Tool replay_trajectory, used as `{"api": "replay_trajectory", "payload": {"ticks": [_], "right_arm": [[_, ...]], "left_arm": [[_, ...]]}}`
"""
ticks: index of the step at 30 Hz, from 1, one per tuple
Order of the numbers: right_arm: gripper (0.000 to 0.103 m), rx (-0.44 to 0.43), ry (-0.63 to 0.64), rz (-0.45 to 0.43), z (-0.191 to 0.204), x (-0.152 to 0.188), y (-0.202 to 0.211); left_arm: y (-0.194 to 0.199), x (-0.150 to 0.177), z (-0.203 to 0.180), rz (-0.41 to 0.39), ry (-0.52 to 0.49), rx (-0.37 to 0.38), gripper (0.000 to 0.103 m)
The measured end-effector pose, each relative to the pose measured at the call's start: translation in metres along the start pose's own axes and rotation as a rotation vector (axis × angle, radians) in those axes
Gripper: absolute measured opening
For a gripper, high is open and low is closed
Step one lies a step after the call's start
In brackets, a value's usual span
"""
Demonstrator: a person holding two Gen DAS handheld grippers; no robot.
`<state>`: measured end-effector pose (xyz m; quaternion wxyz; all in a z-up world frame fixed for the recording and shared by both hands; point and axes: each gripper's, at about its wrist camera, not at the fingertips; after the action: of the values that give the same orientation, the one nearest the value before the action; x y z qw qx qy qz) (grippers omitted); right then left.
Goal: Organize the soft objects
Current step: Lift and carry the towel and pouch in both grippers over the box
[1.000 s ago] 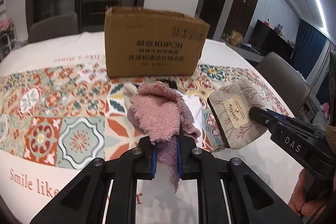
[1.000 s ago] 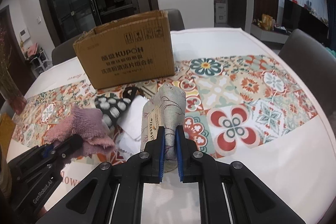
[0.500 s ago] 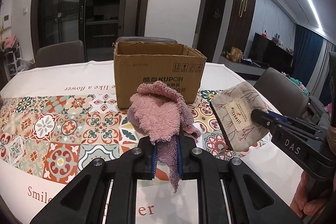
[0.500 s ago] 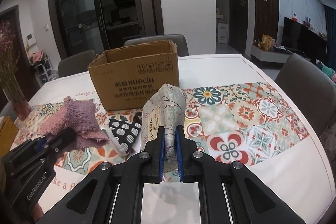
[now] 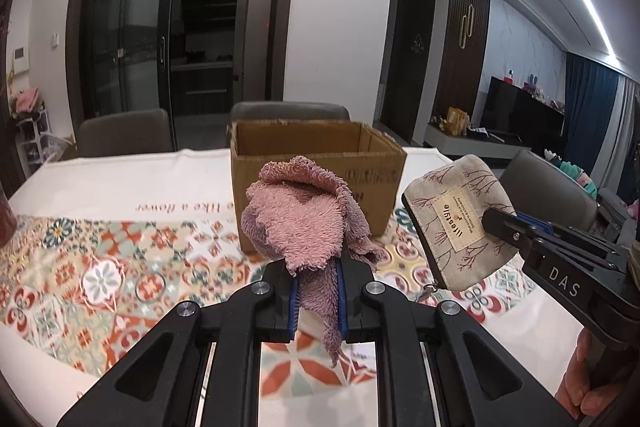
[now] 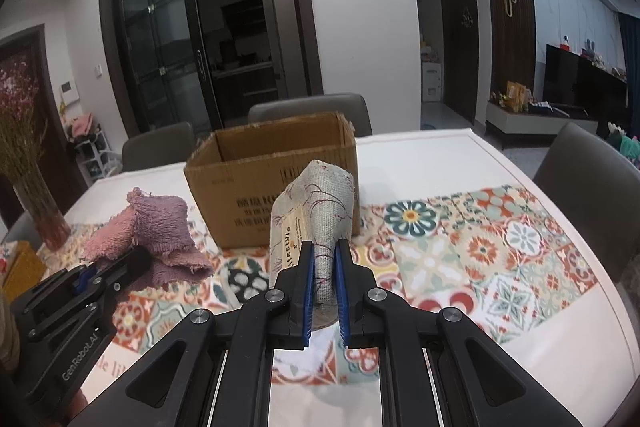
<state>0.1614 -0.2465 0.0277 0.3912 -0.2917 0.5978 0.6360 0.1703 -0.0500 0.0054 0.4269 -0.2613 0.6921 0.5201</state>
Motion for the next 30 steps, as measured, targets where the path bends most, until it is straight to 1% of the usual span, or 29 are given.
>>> {"api": "replay_trajectory", "payload": {"ticks": [11, 22, 30], "right_arm": [[0.011, -0.023, 0.0, -0.083, 0.008, -0.039, -0.01], [0.011, -0.055, 0.002, -0.136, 0.01, -0.077, -0.03], [0.011, -0.082, 0.012, -0.163, 0.011, -0.105, -0.048]], "left_arm": [[-0.011, -0.043, 0.01, -0.048, -0.021, -0.023, 0.016], [-0.028, -0.082, 0.014, -0.094, -0.038, -0.036, 0.016], [-0.048, -0.111, 0.021, -0.097, -0.03, -0.033, 0.016]]}}
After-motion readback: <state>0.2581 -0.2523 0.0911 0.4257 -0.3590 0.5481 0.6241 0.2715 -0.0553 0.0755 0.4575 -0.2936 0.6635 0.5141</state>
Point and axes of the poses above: each gripper's, at about its wrist camera, not at the fingertips, and y roughly against the way its jaws point, z to its left, x to its underside
